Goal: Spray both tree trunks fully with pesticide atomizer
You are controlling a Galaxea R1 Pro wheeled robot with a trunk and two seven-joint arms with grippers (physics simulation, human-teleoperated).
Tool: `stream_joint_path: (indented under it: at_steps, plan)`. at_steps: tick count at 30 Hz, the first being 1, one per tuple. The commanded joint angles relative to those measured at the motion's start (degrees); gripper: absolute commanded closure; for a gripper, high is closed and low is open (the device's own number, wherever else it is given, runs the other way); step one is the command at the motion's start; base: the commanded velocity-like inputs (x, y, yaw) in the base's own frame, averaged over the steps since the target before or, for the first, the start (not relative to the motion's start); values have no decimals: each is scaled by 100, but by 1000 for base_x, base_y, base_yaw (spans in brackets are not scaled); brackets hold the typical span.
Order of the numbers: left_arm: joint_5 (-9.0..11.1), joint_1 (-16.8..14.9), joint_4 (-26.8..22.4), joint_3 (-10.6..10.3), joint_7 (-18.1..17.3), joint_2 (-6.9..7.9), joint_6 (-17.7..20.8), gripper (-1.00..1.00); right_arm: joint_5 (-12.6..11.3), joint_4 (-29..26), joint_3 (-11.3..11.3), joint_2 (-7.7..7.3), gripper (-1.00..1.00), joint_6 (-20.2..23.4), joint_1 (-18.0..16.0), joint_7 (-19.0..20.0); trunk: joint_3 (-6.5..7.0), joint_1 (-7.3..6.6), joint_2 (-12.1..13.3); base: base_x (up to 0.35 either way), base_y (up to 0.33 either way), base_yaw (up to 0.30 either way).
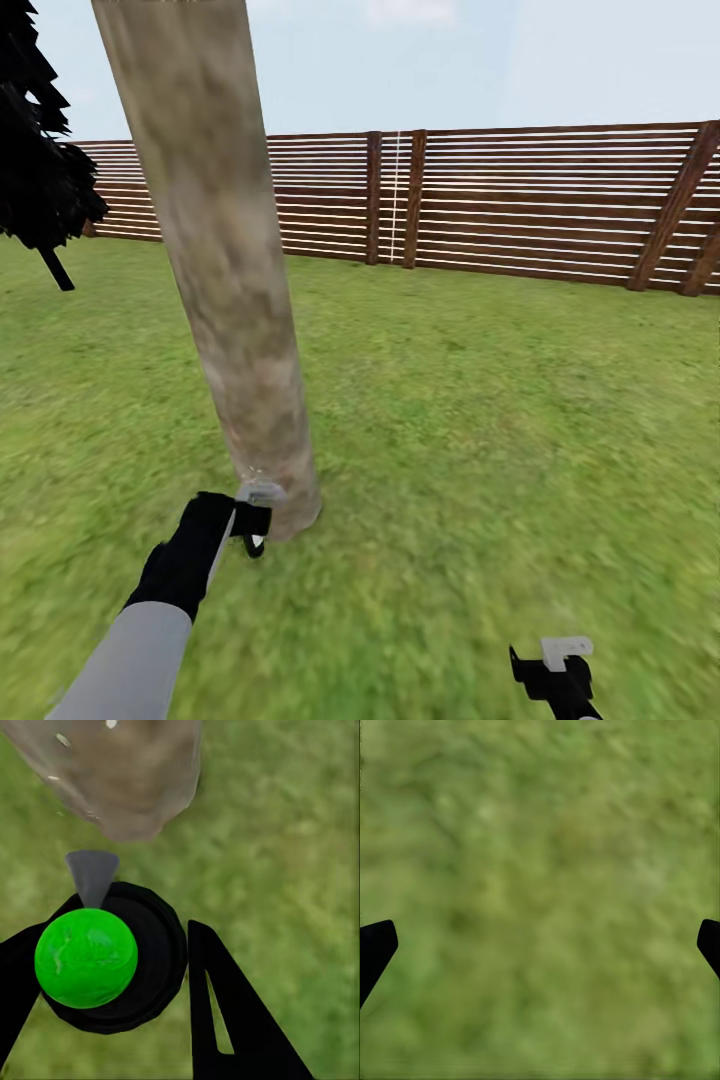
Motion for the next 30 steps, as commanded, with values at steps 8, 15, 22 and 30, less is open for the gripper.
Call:
stream_joint_path:
  at_steps: [8, 15, 22, 30]
  plan:
    - [35, -392, -473, -44, -15, 395, 578, 100, 9, 4, 5, -2, -100, 0, 0, 2, -1, 0, 0, -123, 0, 0]
    - [25, -850, -423, -11, -27, 482, 973, 100, 9, 4, 3, -8, -100, 0, 0, 6, -1, 0, 0, -1, 0, 0]
    - [4, -908, -394, -61, -566, 367, 981, 100, 9, 4, 4, -7, -100, 0, 0, 0, -1, 0, 0, 0, 0, 0]
    - [-29, -844, -435, -68, -576, 679, 977, 100, 9, -2, 4, -12, -100, 0, 0, 0, -1, 0, 0, 22, -40, 0]
